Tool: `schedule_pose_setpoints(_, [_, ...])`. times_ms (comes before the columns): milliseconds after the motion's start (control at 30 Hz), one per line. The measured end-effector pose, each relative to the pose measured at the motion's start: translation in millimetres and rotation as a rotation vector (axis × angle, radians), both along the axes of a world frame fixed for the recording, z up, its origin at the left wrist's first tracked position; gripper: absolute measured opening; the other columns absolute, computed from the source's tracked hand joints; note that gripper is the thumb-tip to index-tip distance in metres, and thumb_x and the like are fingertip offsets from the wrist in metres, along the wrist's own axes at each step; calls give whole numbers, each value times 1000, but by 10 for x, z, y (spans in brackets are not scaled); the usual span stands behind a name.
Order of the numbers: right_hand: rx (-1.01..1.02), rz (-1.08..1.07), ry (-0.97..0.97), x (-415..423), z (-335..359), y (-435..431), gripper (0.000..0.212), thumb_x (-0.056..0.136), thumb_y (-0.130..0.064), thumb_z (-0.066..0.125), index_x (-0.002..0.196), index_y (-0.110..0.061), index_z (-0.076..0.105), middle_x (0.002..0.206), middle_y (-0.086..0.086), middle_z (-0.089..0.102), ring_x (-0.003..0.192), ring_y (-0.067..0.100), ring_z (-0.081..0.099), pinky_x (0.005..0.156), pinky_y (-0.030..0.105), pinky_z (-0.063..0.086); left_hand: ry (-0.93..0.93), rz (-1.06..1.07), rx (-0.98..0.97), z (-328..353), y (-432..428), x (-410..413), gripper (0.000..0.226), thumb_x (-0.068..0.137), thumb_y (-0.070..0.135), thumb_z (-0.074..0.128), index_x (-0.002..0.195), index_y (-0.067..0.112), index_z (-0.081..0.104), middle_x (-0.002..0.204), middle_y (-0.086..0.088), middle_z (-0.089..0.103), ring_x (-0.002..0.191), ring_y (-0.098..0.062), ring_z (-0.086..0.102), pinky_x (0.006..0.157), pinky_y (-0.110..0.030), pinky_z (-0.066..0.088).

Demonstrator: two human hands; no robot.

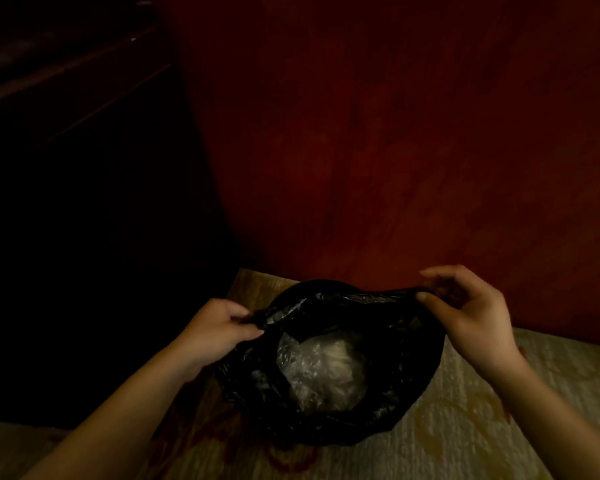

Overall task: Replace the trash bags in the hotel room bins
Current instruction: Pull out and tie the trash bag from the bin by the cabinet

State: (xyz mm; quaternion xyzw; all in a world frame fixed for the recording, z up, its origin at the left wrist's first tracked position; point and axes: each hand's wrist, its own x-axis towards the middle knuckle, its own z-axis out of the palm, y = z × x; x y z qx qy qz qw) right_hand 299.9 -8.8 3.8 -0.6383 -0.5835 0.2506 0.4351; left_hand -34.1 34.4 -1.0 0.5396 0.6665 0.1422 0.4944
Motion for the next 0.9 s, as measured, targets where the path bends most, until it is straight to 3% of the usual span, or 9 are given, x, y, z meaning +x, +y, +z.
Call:
schedule_pose_setpoints(133, [-554, 136, -177, 64, 40, -34, 31, 85, -34, 76, 111, -30, 62, 104, -11, 65, 92, 8, 64, 80, 38, 56, -186, 141, 74, 109, 8, -103, 9, 82, 7, 75, 91, 8, 76, 85, -9, 77, 84, -25, 74, 79, -40, 60])
schedule_pose_setpoints(267, [-321, -21, 55, 76, 148, -64, 8, 91, -7, 69, 86, -14, 69, 72, 15, 66, 48, 12, 57, 46, 34, 48, -468, 359, 208, 198, 35, -32, 14, 82, 7, 74, 94, 12, 77, 93, -11, 76, 94, -27, 72, 80, -34, 55])
schedule_pose_setpoints(333, [-182, -131, 204, 61, 240, -57, 8, 91, -6, 69, 90, -13, 67, 78, 21, 64, 50, 18, 55, 47, 35, 44, -512, 435, 263, 236, 56, 1, 15, 85, 11, 72, 99, 15, 76, 103, -10, 74, 103, -26, 69, 88, -36, 53])
schedule_pose_setpoints(433, [-195, -136, 296, 10, 221, -73, 13, 88, -7, 72, 96, -16, 69, 95, 9, 67, 84, 23, 68, 71, 45, 59, -352, 235, 95, 252, -13, -69, 53, 72, 37, 84, 118, 27, 62, 119, 0, 64, 112, -21, 62, 98, -45, 51])
schedule_pose_setpoints(500, [-264, -99, 416, 15, 215, -92, 28, 84, -9, 76, 109, -19, 67, 108, -4, 66, 101, 19, 68, 83, 41, 60, -144, -6, -87, 295, -161, -139, 64, 71, 39, 83, 124, 36, 47, 120, 9, 59, 108, -18, 62, 87, -46, 57])
schedule_pose_setpoints(600, [-506, 120, 244, 108, 247, -154, 67, 77, -19, 83, 133, -32, 50, 122, -18, 56, 104, 9, 64, 76, 31, 59, -167, -101, -204, 305, -340, -150, 44, 87, 17, 72, 124, 31, 52, 108, -2, 74, 87, -30, 73, 74, -47, 61])
schedule_pose_setpoints(667, [-625, 233, 103, 163, 290, -185, 71, 80, -6, 81, 137, -30, 47, 120, -5, 61, 85, 23, 72, 64, 37, 61, -209, -56, -163, 321, -313, -158, 38, 90, 6, 66, 124, 20, 57, 98, -8, 76, 73, -33, 73, 61, -40, 61])
schedule_pose_setpoints(800, [-346, 14, 321, 213, 487, -169, 59, 81, 15, 68, 129, -17, 57, 110, 10, 66, 61, 36, 63, 42, 30, 52, -357, 354, 24, 382, -101, -207, 41, 92, 2, 63, 131, 3, 53, 88, -18, 66, 50, -20, 63, 41, -27, 52])
schedule_pose_setpoints(900, [-83, -94, 367, 111, 485, -204, 43, 86, 12, 64, 119, -15, 61, 110, 9, 64, 55, 32, 57, 43, 34, 48, -314, 478, 251, 386, -78, -166, 19, 91, 9, 66, 110, 6, 65, 72, -12, 59, 43, -13, 58, 38, -22, 47])
